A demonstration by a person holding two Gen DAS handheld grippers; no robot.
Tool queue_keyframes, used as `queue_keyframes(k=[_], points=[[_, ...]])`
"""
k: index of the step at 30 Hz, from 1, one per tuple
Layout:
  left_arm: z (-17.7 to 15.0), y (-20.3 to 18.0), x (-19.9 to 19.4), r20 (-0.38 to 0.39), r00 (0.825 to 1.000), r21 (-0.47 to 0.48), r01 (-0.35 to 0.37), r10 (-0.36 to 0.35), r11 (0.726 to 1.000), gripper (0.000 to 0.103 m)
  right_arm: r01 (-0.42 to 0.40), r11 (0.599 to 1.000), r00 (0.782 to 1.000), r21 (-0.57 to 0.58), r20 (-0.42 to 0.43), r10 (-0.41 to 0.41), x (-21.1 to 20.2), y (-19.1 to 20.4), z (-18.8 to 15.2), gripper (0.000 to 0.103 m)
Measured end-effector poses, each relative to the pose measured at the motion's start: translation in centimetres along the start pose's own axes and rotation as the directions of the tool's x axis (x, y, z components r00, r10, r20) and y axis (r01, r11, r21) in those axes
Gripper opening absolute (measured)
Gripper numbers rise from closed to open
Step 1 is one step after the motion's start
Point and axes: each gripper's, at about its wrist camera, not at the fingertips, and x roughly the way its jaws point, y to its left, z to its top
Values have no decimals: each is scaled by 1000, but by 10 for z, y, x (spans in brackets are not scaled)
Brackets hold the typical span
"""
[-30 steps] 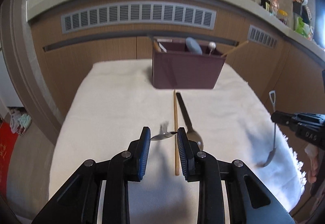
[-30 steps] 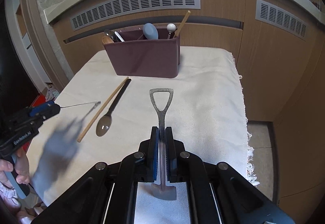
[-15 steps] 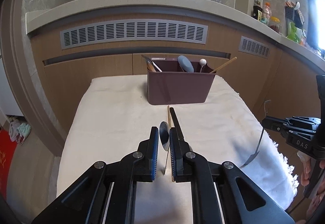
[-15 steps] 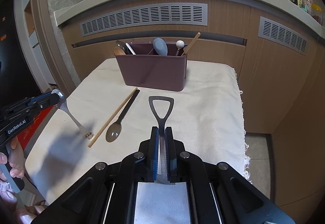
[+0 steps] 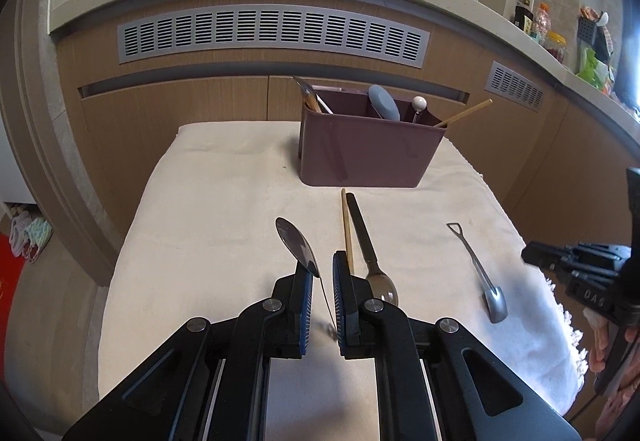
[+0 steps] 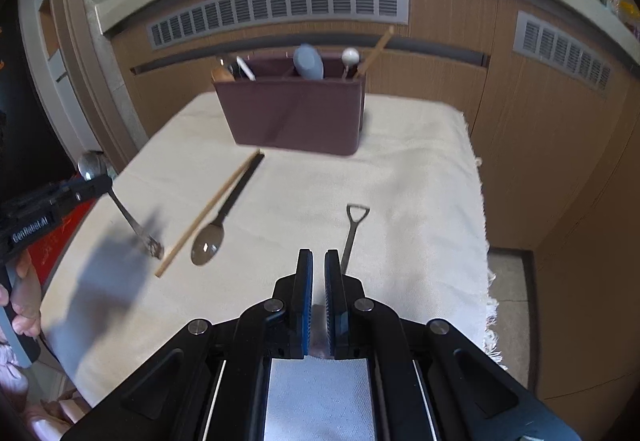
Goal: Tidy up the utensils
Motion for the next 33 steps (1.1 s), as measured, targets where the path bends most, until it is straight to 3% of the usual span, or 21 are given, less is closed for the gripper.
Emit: queue_keyframes(k=[7,13,14,15,19,24,30,31,33], points=[[10,14,10,5,1000,-39,14,-14,999,3,37,998,995,44,-90,-33,62,-9,11,21],[12,21,10,7,1000,-61,6,-5,998,2,116,992,983,47,-147,-108,109,-12,26,21],[13,22,10,8,1000,-64,7,-6,998,2,118,992,984,40,-142,-111,110,-11,26,12],[14,23,9,10,1000,-66,6,-5,998,2,118,993,983,19,-142,-115,109,-8,25,5],[13,22,14,-29,1000,-63,-13,11,998,2,69,998,988,-2,-136,-69,93,-7,17,5],[-3,20,32,-136,991,-69,-13,4,998,4,-25,998,994,62,-105,31,56,-19,5,5],[-14,29,52,-215,976,-138,-48,17,989,7,-46,997,999,70,2,46,5,-21,8,5],[-14,32,54,-223,975,-153,-56,20,987,9,-49,996,999,68,27,47,-4,-20,10,5],[-12,39,60,-247,969,-187,-77,29,979,29,-54,996,997,66,60,50,-14,-16,10,5]])
